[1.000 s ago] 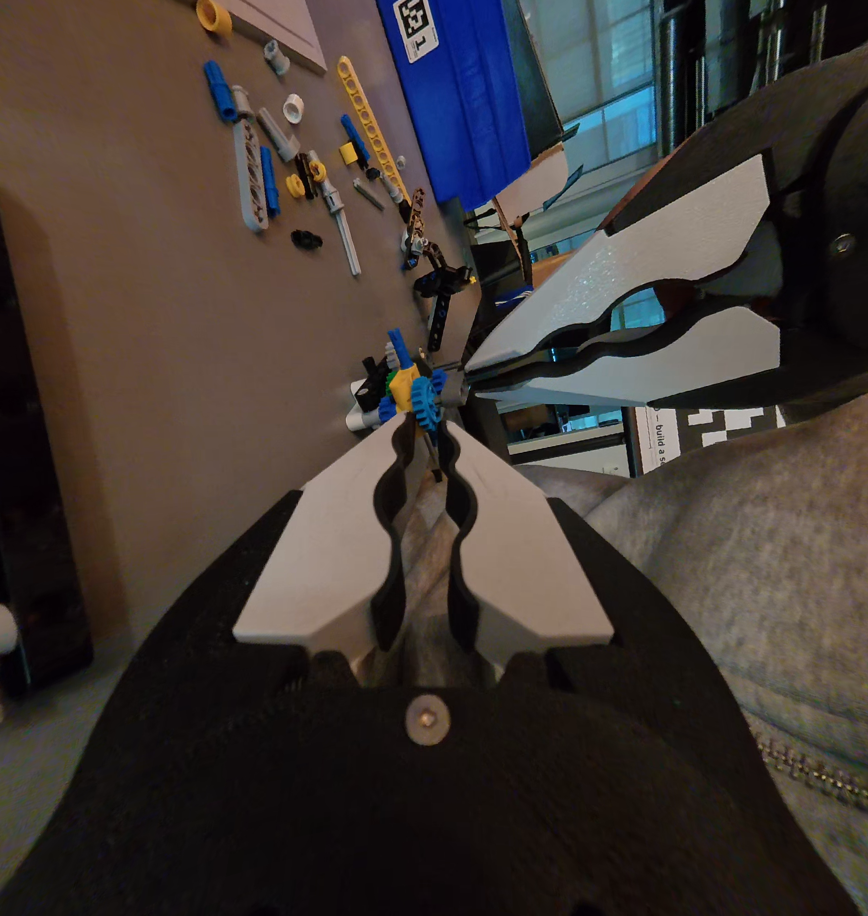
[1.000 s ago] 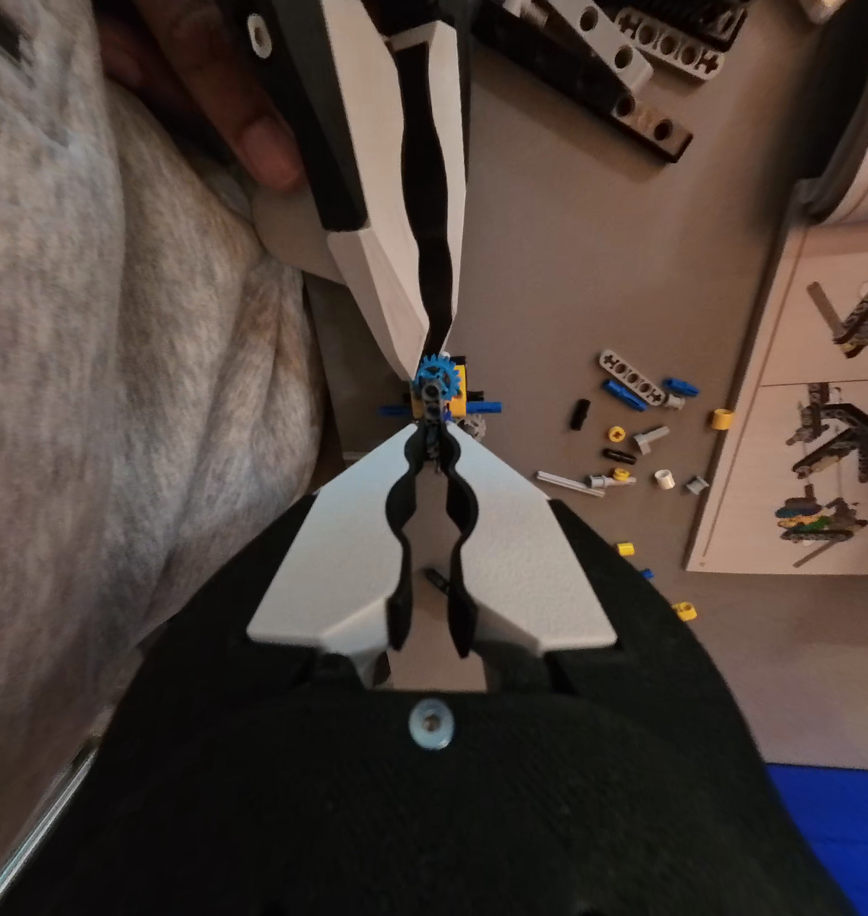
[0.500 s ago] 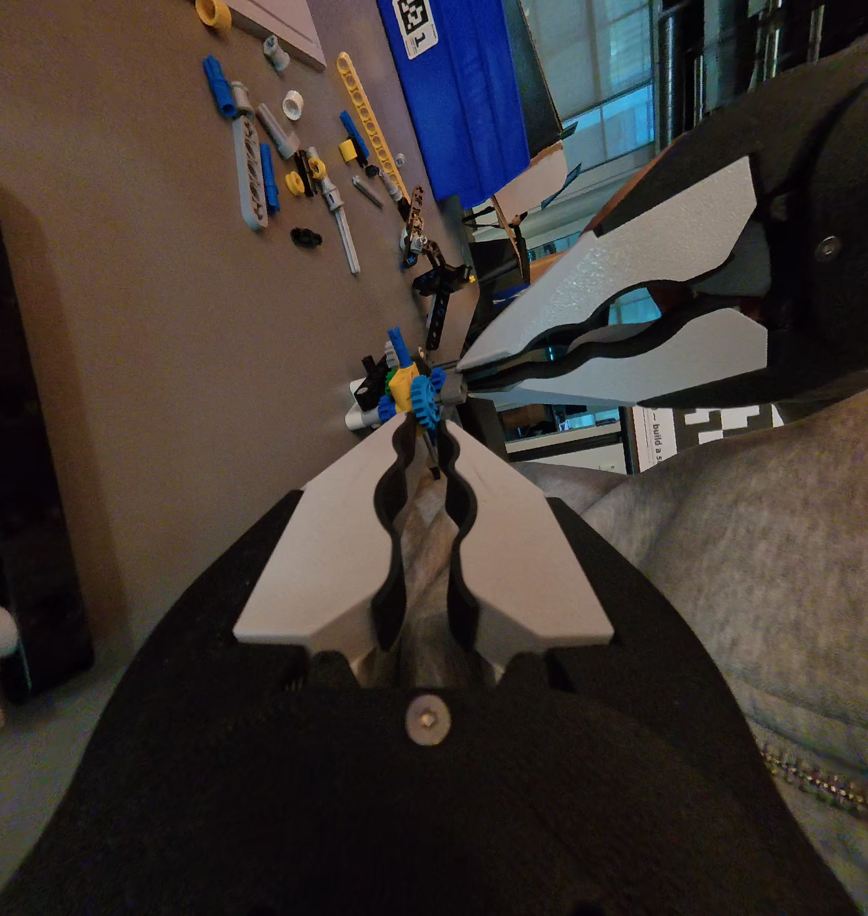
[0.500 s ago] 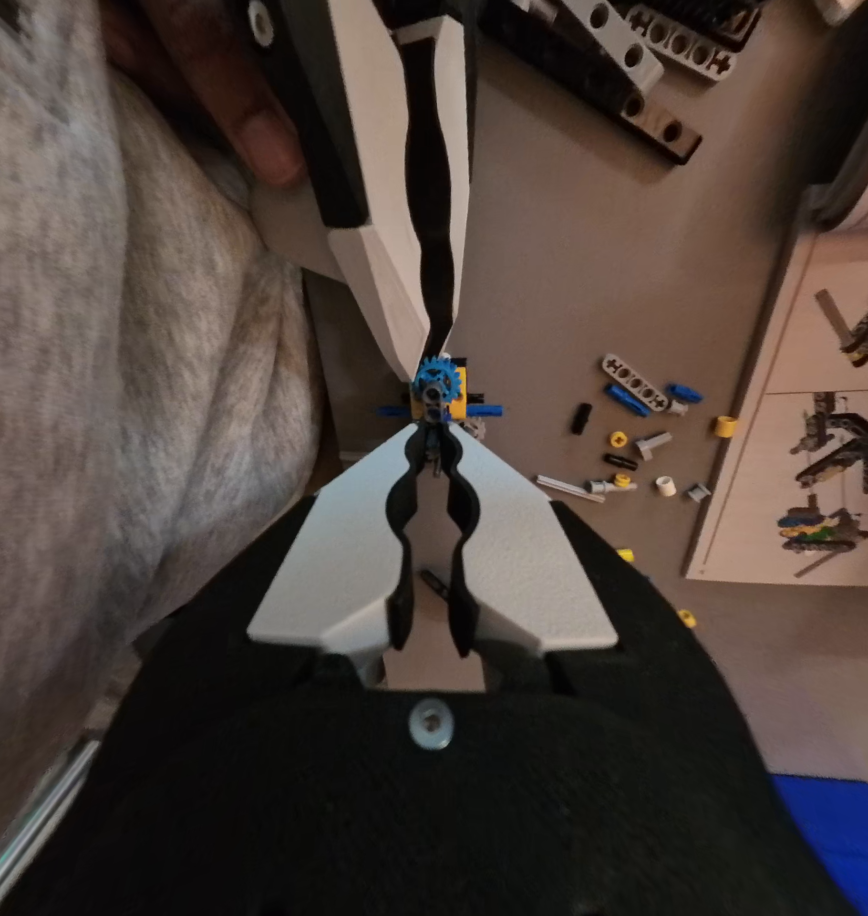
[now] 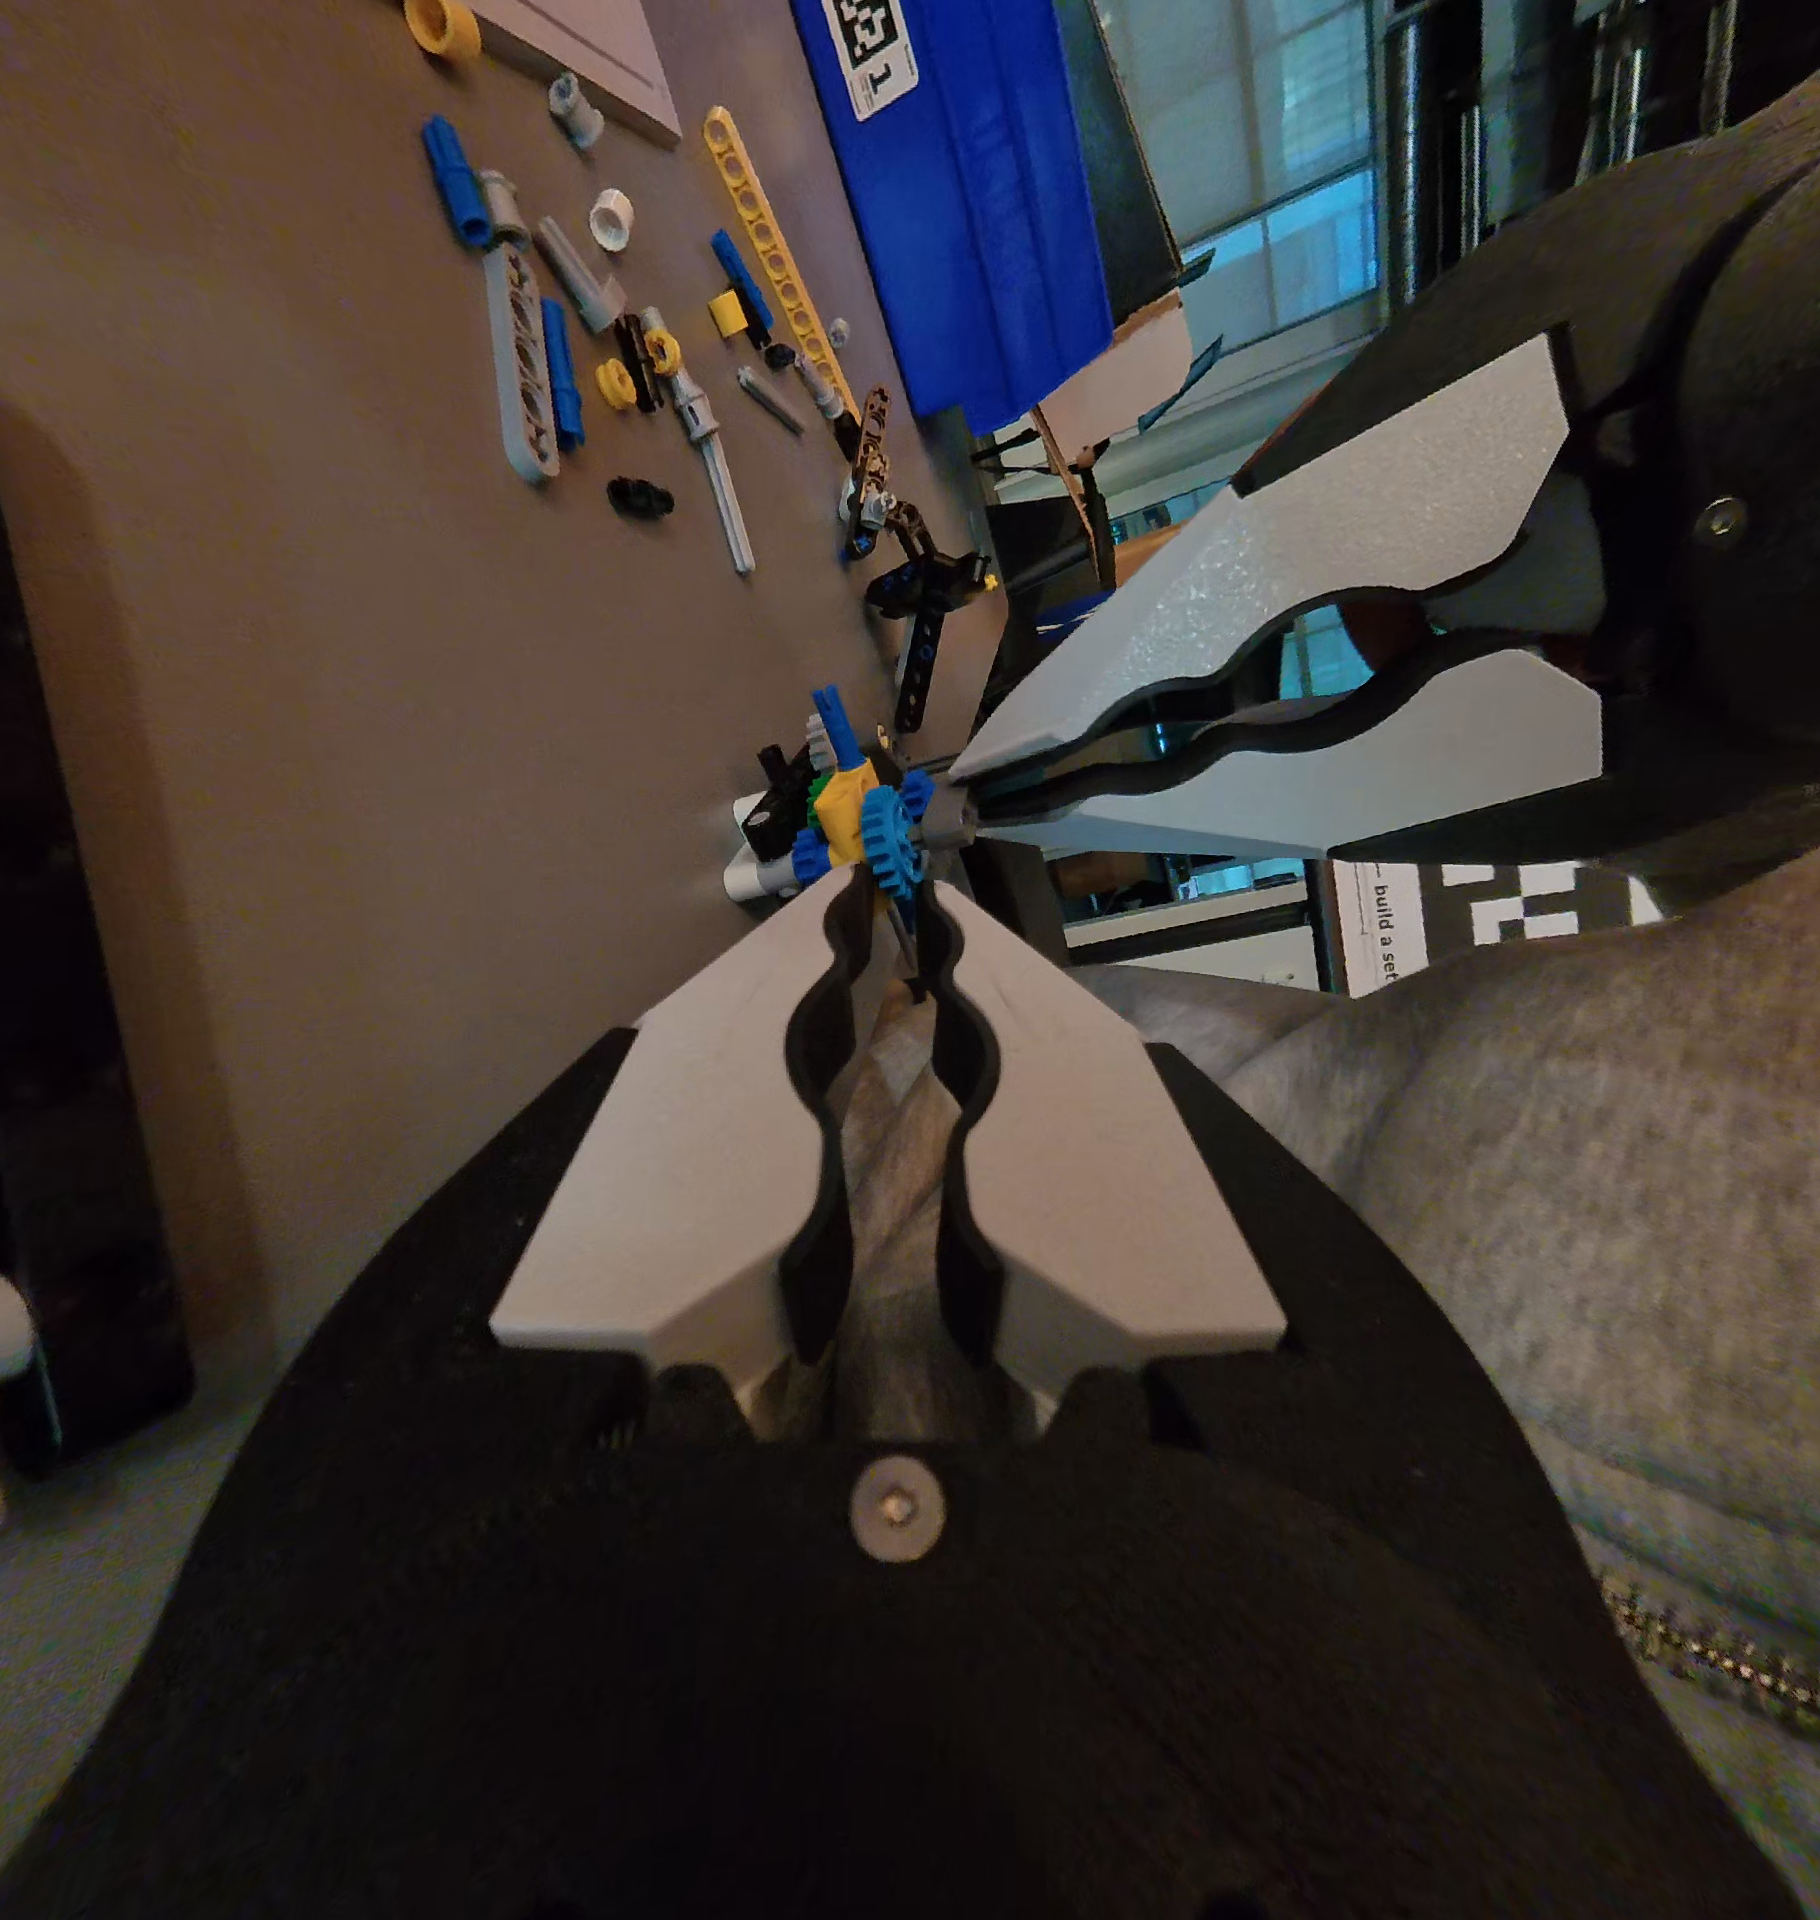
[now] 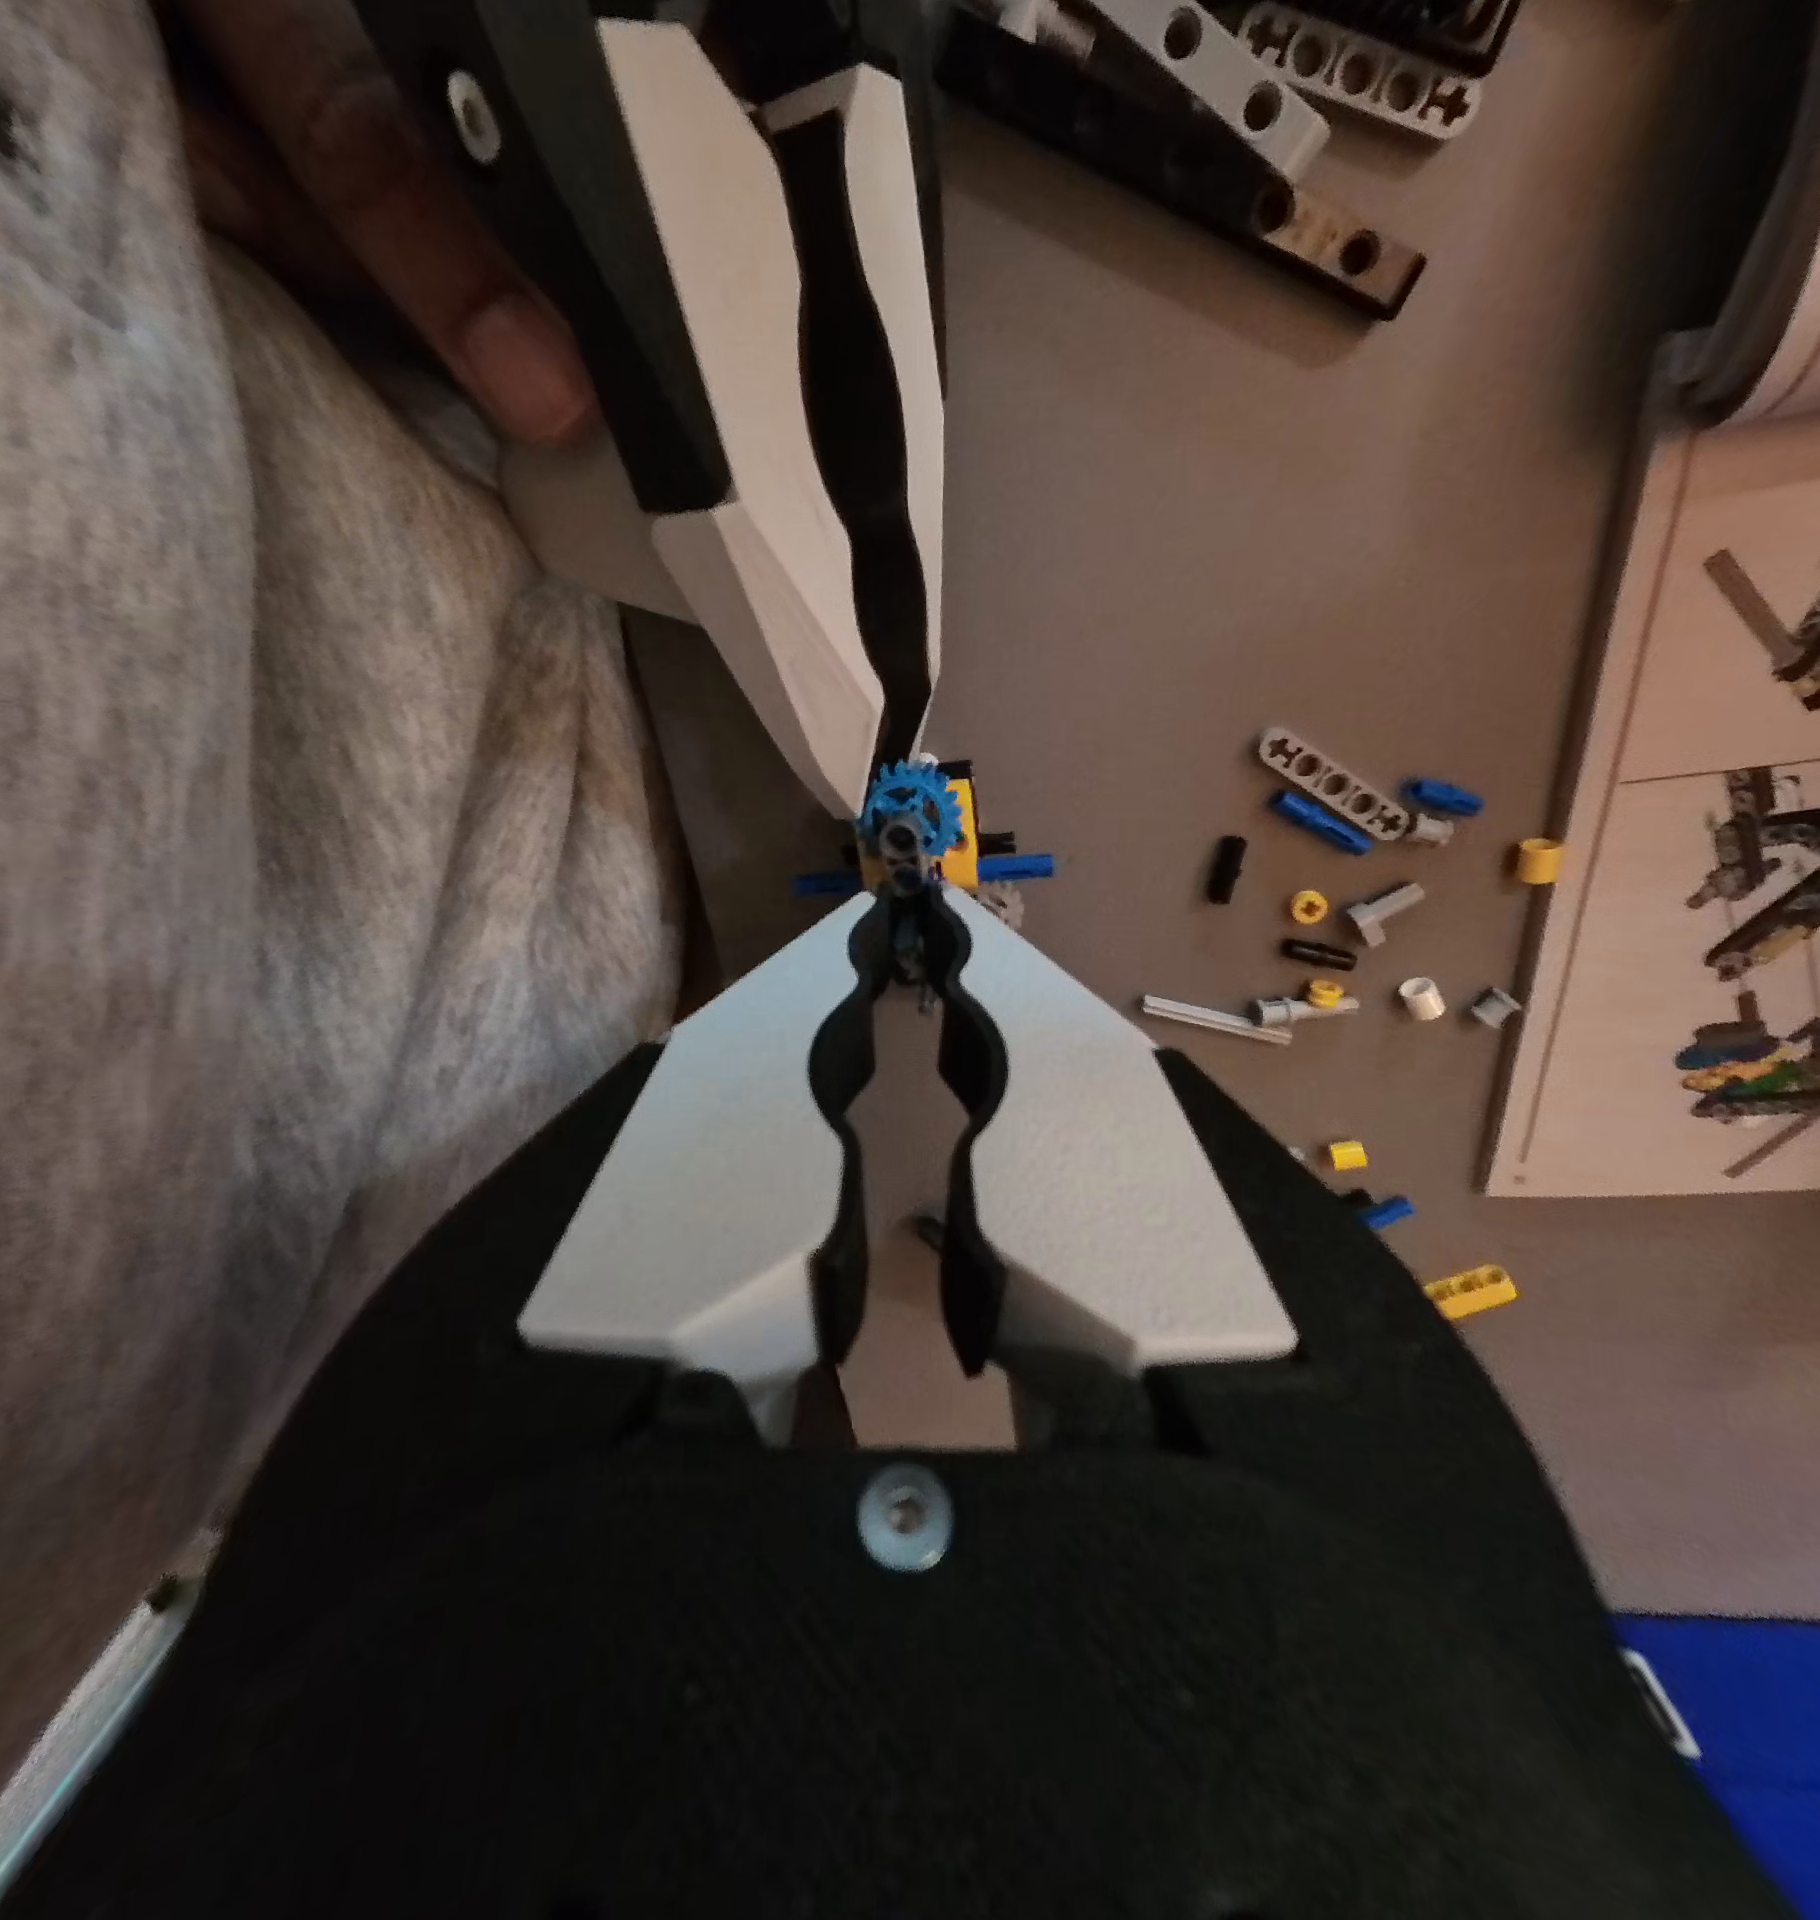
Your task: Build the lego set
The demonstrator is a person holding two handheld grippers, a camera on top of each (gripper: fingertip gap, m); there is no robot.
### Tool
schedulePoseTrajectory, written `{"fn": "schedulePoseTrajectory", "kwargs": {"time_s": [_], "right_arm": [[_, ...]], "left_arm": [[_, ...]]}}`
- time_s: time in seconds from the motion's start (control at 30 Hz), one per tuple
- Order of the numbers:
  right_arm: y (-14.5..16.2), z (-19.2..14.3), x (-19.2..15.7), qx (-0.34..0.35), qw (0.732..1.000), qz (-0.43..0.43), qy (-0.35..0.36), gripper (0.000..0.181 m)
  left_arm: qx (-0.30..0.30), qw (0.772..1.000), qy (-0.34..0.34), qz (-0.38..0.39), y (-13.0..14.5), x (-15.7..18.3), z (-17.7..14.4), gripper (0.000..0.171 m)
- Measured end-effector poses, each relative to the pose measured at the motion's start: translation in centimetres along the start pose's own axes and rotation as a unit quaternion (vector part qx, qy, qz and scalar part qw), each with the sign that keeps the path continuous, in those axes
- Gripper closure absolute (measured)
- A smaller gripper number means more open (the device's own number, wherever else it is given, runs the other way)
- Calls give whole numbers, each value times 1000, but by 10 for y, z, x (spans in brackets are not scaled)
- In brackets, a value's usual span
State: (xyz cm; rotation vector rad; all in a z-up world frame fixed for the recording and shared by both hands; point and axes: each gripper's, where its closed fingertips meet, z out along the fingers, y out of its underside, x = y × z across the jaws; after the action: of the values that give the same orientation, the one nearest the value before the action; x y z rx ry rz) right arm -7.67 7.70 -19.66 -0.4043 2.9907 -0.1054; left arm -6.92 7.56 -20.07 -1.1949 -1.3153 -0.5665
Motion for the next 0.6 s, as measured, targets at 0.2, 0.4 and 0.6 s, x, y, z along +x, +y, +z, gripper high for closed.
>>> {"fn": "schedulePoseTrajectory", "kwargs": {"time_s": [0.2, 0.4, 0.6], "right_arm": [[0, 1, 1, 8, 1000, 7, 5, 178], [-1, 6, 1, 5, 999, -26, 17, 177], [-5, 3, 1, 39, 999, 28, 8, 176]], "left_arm": [[0, 1000, 0, 1, 0, 0, 0, 166], [0, 1000, 1, -1, -1, 0, 0, 166], [3, 1000, 3, -7, -2, 0, 0, 167]]}}
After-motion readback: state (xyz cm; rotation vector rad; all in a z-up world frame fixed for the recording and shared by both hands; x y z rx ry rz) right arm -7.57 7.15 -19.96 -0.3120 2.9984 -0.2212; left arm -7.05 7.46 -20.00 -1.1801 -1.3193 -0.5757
